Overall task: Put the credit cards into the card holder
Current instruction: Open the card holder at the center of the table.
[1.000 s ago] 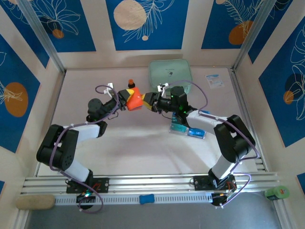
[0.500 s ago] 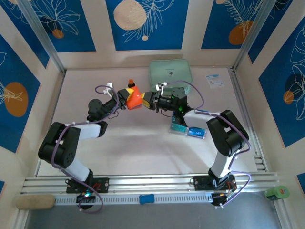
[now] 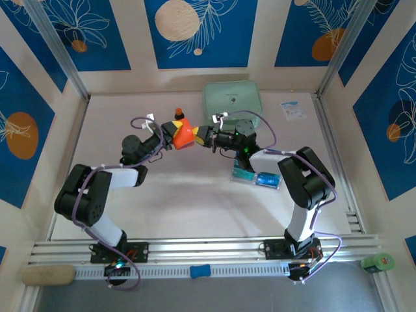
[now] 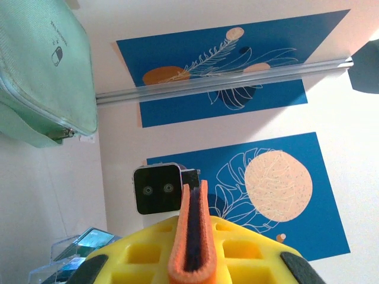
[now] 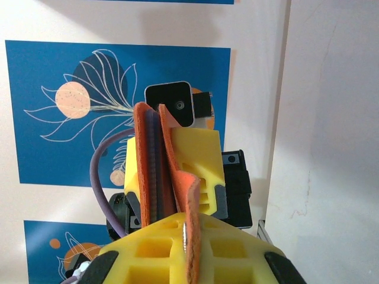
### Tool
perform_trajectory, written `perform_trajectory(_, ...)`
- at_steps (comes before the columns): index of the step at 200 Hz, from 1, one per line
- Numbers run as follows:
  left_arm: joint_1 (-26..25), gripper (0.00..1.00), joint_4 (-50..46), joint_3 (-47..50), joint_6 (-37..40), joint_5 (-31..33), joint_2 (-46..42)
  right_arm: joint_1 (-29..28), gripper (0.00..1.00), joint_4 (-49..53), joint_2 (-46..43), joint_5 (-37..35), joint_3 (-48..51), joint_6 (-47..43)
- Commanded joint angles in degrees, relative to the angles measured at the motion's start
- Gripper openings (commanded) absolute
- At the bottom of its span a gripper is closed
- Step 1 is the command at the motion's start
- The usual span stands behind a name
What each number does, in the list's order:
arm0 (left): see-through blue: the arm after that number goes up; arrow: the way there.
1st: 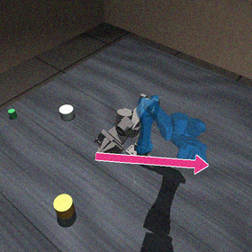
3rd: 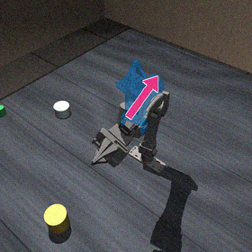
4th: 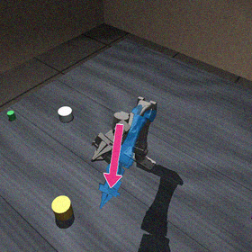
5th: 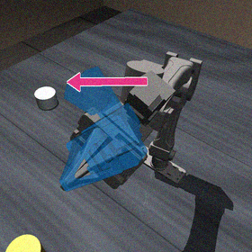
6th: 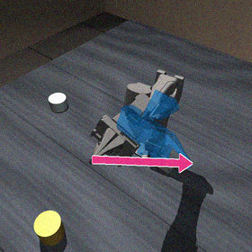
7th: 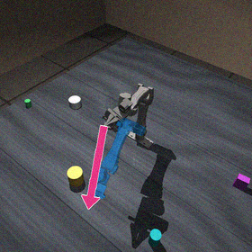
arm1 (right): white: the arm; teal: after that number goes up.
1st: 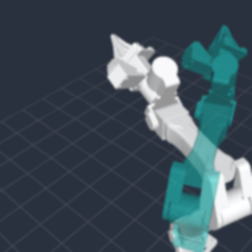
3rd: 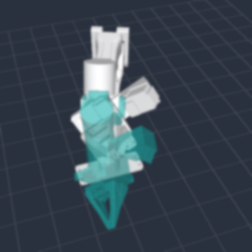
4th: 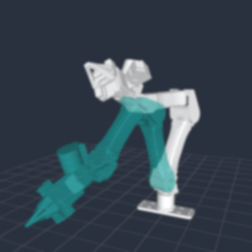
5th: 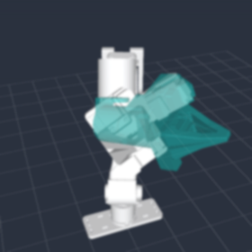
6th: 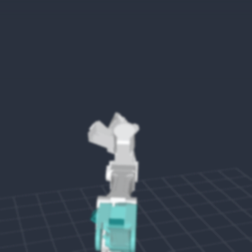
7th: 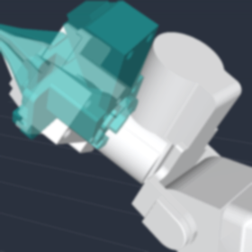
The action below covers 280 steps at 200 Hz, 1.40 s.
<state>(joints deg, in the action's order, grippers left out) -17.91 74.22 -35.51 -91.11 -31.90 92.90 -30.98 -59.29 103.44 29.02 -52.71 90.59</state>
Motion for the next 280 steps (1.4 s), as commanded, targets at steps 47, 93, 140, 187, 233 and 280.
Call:
perform_trajectory(47,-1.30,0.55,-2.53,-0.83,5.40,-1.57,-0.10,0.66,0.00,-1.87,-2.92,1.53,5.77,-1.11)
perform_trajectory(93,-0.73,1.00,-6.28,0.78,8.52,-1.88,-1.48,0.66,0.00,-2.13,-3.72,-0.15,9.52,-2.08)
perform_trajectory(140,-0.15,1.00,-24.39,0.96,20.08,-1.56,-8.43,0.40,0.00,-3.84,-3.63,-2.00,12.90,-1.99)
perform_trajectory(187,-0.32,1.00,-53.81,-3.89,36.67,2.99,-17.20,-0.45,0.00,-4.76,-3.18,-3.73,14.55,-1.97)
perform_trajectory(233,-2.14,1.00,-76.19,-10.05,48.35,11.38,-20.35,-2.02,0.00,-6.93,-1.39,-6.42,16.38,-1.74)
perform_trajectory(280,-7.09,1.00,-86.91,-14.96,56.54,19.07,-19.79,-3.55,0.00,-11.63,2.87,-8.65,17.63,-0.72)
